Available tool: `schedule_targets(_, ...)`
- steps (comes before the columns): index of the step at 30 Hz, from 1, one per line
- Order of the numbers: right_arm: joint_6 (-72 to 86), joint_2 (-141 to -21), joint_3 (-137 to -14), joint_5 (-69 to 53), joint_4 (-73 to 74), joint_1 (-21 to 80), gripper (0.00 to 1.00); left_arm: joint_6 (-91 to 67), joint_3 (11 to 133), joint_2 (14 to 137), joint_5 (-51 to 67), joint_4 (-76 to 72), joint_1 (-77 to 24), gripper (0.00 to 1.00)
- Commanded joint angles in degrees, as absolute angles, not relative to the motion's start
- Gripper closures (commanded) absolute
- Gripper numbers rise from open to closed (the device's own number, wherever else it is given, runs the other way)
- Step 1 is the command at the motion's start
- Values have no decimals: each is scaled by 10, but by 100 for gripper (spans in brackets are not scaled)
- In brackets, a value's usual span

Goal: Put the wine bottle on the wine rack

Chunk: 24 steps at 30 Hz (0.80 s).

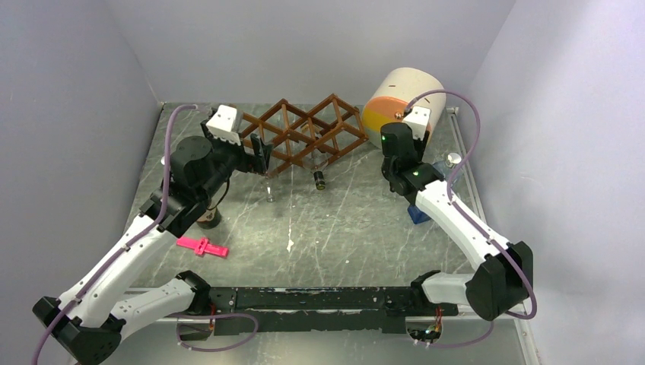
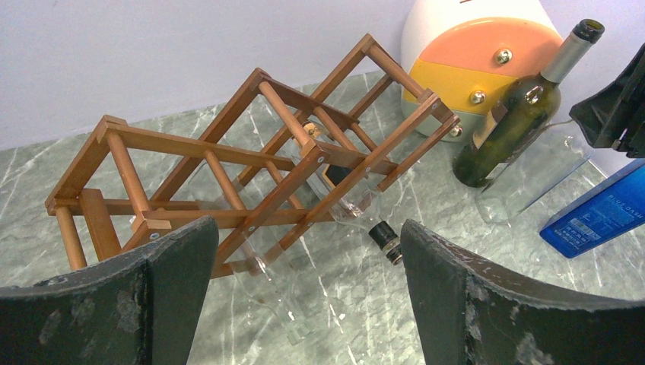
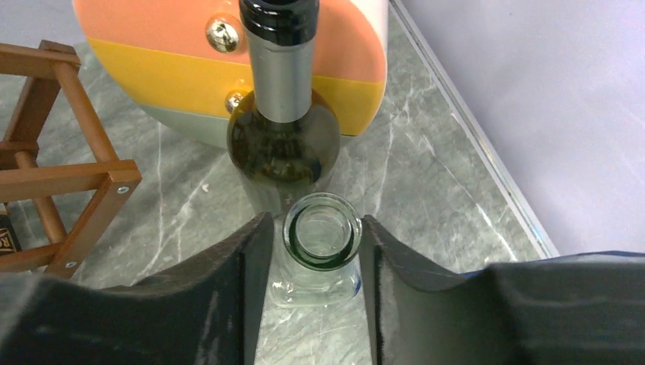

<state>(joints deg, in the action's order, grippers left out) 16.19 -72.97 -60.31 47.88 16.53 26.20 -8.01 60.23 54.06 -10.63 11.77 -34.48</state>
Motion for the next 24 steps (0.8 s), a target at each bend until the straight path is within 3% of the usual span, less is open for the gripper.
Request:
schedule_targets(1, 118, -715, -600, 475, 125, 258, 48, -87, 599, 543, -95, 102, -341, 7)
schedule_targets(12, 87, -732, -595, 464, 110, 258, 50, -85, 600, 549, -91, 104, -341, 7)
schedule_targets(19, 87, -733, -588, 450, 115, 251, 61, -84, 600, 551, -84, 103, -341, 7)
schedule_targets(24, 82, -724, -590, 437, 117, 249, 80, -82, 600, 552, -80, 103, -341, 7)
